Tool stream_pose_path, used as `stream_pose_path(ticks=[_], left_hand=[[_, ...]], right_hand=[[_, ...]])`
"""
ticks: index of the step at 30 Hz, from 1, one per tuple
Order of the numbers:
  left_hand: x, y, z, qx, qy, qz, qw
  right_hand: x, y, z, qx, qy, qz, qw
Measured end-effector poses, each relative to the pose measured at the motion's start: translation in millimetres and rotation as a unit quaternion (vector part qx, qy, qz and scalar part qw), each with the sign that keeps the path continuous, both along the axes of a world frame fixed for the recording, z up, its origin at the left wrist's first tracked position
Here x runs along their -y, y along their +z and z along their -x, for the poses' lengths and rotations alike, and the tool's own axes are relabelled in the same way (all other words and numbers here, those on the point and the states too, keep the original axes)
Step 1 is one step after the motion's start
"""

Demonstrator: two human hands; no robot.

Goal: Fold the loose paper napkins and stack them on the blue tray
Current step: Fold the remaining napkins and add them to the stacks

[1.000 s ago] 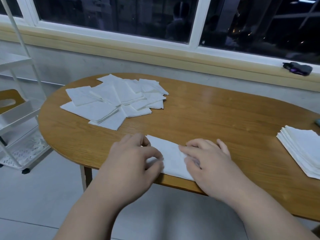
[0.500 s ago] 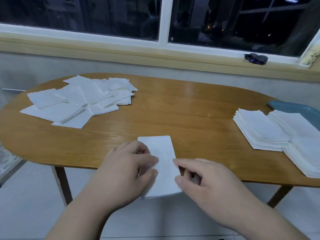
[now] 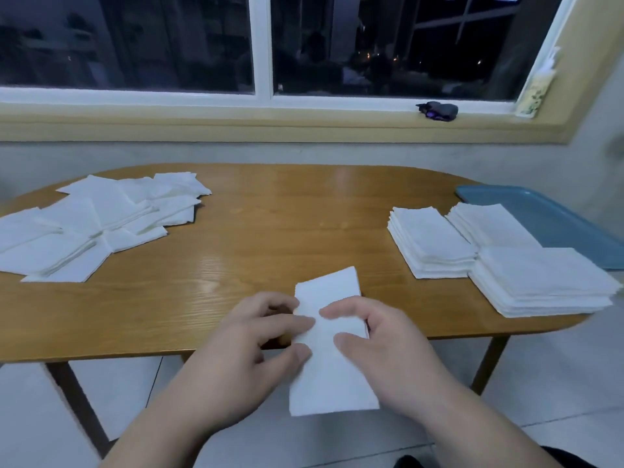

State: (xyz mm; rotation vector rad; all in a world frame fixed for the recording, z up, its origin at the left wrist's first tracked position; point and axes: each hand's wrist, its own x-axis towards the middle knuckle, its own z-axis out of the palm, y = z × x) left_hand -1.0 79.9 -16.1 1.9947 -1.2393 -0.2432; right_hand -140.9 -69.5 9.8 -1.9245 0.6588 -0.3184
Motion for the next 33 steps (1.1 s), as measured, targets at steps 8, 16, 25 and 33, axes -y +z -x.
stream_pose_path(ticks=[8,16,25,33], left_hand=[[52,22,54,-0.295,-0.042,0.114,0.948],[148,61,71,-0.322,0.073,0.168,0.929],[255,71,29,-0.247,0.082,0.117,0.958],[290,47,0,-0.048,0.078,-0.032,0.995]], right_hand=[[55,30,49,0.068,0.044,-0.06,0.995],[131,44,57,0.096,-0.023,-0.017,0.995],[238,60,13,-0.05,-0.053,0.216,0.974],[266,40,-10,-0.168,-0.024,0.281,0.945]])
